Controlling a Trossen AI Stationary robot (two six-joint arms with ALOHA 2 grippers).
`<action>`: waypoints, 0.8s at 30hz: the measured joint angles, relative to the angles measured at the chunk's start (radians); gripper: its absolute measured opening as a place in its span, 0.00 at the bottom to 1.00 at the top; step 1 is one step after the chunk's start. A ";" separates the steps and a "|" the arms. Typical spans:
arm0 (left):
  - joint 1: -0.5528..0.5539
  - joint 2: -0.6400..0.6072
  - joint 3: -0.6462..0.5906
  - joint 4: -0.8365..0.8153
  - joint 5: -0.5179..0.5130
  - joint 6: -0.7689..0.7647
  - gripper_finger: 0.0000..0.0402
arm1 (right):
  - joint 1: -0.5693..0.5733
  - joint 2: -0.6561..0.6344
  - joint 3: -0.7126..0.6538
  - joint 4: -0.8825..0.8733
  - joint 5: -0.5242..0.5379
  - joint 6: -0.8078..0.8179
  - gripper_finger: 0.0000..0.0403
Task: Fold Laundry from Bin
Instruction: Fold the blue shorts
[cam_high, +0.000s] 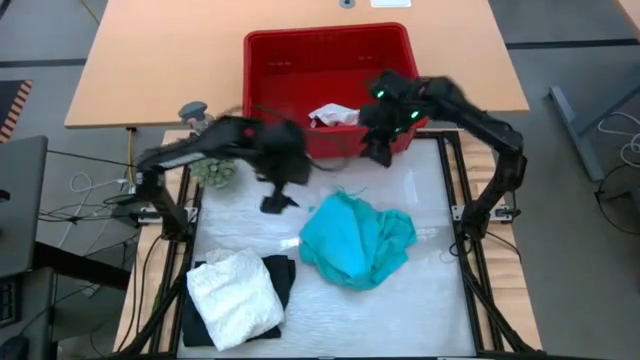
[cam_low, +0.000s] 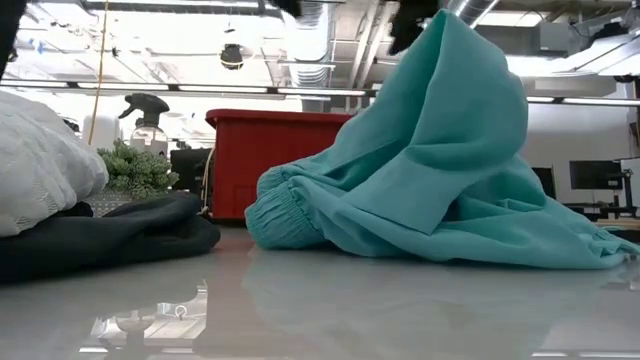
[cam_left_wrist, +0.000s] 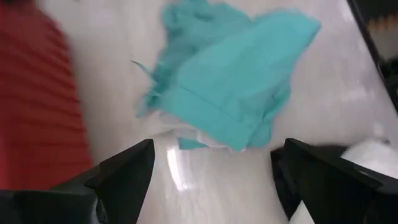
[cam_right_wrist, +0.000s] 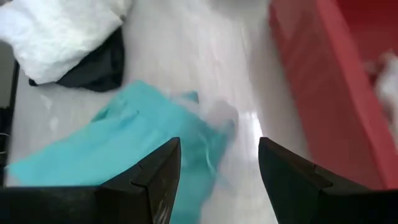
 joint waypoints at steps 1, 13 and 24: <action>0.000 -0.035 0.000 0.004 -0.016 -0.024 0.86 | 0.023 0.000 -0.035 0.061 0.000 -0.020 0.59; -0.042 -0.332 0.000 0.046 -0.176 -0.260 0.86 | 0.151 0.109 -0.270 0.575 -0.006 -0.098 0.59; -0.044 -0.354 -0.005 -0.011 -0.196 -0.345 0.86 | 0.199 0.306 -0.240 0.395 -0.188 -0.194 0.59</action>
